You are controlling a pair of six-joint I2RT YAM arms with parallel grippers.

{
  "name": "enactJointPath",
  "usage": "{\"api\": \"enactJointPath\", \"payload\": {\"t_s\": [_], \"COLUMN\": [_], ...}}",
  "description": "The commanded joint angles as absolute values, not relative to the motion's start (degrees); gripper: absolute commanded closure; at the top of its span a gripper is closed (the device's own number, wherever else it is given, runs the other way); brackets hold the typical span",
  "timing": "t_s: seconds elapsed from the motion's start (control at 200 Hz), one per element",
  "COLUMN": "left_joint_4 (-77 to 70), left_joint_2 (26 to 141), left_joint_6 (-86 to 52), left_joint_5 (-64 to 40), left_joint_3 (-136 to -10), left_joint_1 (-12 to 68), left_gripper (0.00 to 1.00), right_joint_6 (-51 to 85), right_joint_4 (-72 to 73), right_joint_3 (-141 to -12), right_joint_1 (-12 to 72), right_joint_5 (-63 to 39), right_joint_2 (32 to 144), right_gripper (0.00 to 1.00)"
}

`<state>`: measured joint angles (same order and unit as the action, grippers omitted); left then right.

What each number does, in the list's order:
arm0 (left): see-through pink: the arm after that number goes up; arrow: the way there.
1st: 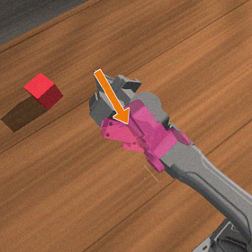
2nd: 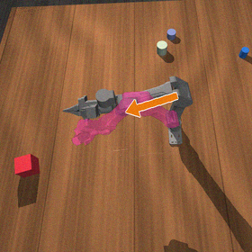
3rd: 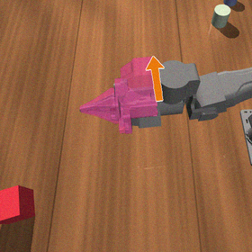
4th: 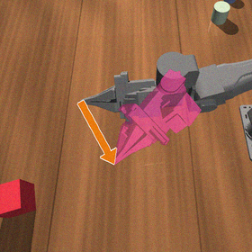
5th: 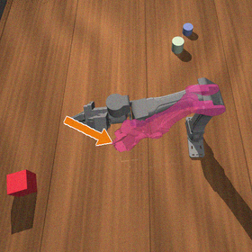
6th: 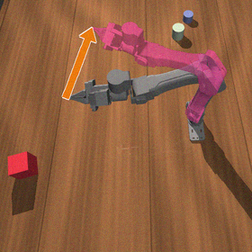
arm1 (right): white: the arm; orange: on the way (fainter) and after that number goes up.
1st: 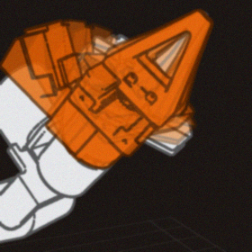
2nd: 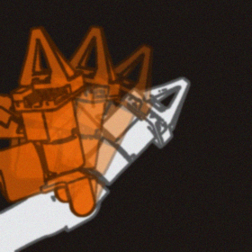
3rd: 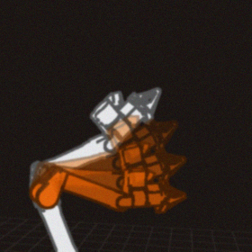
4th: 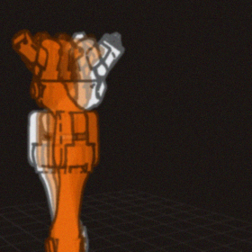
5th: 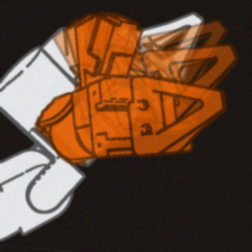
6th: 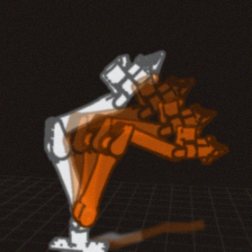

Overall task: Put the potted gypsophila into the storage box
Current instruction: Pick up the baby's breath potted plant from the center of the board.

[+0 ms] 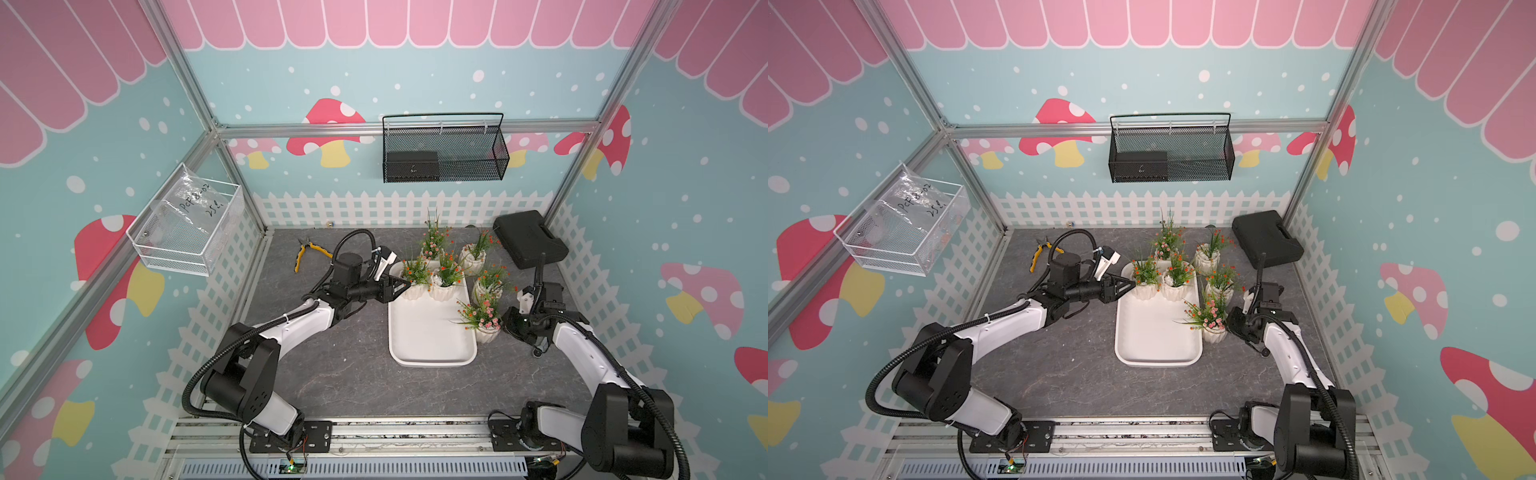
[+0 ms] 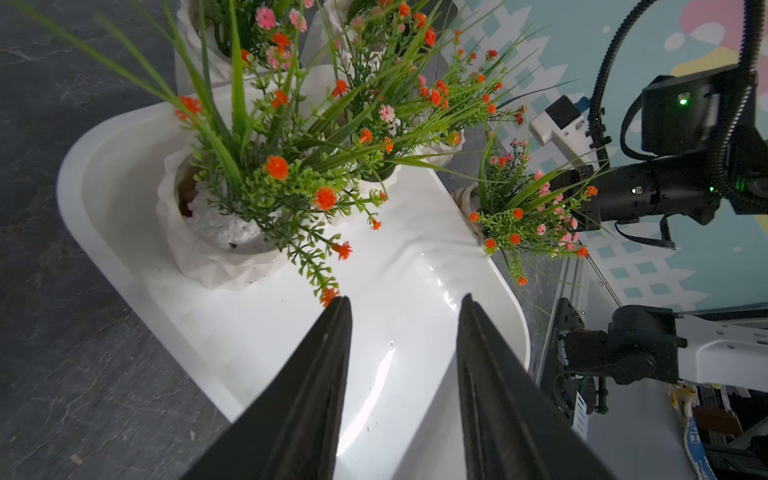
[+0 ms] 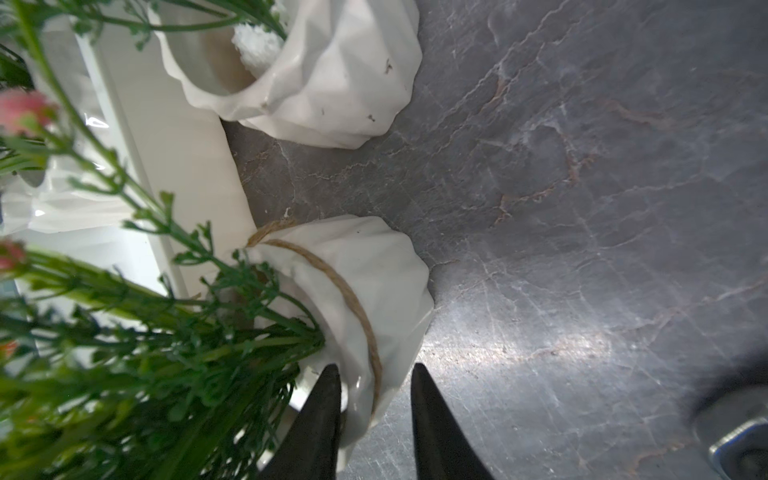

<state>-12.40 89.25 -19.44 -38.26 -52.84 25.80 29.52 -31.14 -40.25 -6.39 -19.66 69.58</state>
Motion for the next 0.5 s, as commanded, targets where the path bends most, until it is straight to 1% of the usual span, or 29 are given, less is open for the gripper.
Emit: {"api": "enactJointPath", "payload": {"t_s": [0.0,0.07,0.27,0.49], "left_joint_4": [-13.85,-13.8,-13.68,-13.68], "left_joint_2": [90.64,91.15,91.4,91.36], "left_joint_6": [-18.33,-18.36,-18.27,-19.57], "left_joint_5": [-41.68,-42.17,-41.91,-43.12], "left_joint_3": [-53.06,-53.35,-53.7,-53.53], "left_joint_1": [26.19,26.43,26.81,27.41], "left_gripper": [0.56,0.56,0.56,0.56], "right_joint_6": [28.48,28.39,28.39,28.31], "right_joint_4": [-31.16,-30.93,-31.76,-34.29], "right_joint_3": [-40.67,-40.44,-40.85,-43.43], "right_joint_1": [-6.77,-6.76,-6.77,-6.77], "right_joint_5": [-19.45,-19.51,-18.59,-17.37], "right_joint_2": [70.27,70.23,68.67,66.65], "right_gripper": [0.73,0.77,0.8,0.89]}}
